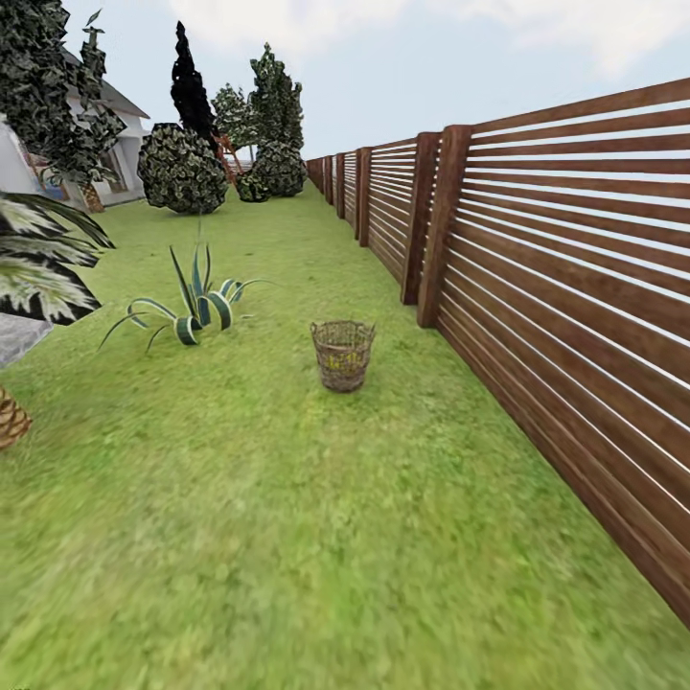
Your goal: Take the three Easter eggs out of the wicker basket on the lawn in the garden, then place them on the lawn next to a single tree (choose any tree) so that all three eggs are next to the same tree and none are left in the basket.
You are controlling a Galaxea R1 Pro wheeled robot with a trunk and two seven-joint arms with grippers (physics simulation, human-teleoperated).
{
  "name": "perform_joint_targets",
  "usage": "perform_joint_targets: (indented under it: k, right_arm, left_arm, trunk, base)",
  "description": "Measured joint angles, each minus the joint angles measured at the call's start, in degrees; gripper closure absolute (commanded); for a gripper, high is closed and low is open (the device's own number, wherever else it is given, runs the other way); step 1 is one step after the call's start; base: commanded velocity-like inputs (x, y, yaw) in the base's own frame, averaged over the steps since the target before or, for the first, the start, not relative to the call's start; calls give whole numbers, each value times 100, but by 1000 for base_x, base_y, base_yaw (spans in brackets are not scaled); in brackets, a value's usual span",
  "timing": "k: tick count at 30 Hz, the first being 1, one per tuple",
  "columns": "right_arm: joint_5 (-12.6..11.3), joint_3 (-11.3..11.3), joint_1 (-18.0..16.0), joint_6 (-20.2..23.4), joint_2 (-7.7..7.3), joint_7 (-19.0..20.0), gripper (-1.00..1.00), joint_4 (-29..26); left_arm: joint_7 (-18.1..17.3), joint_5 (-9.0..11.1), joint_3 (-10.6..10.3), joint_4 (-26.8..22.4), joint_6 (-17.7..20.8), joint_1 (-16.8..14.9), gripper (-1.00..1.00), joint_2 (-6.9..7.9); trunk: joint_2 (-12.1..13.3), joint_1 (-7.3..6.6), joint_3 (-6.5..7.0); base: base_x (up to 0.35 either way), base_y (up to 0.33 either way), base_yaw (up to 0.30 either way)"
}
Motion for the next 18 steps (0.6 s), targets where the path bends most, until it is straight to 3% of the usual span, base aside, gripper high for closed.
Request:
perform_joint_targets:
  k: [5,18]
  right_arm:
    - [0,0,1,-1,-4,0,-100,0]
    - [0,0,1,-2,-18,0,-100,0]
  left_arm:
    - [0,0,1,0,0,3,-100,0]
    - [1,0,-3,0,0,2,-100,-1]
  trunk:
    - [0,0,0]
    - [0,0,0]
  base:
    - [313,-100,163]
    - [313,-100,11]
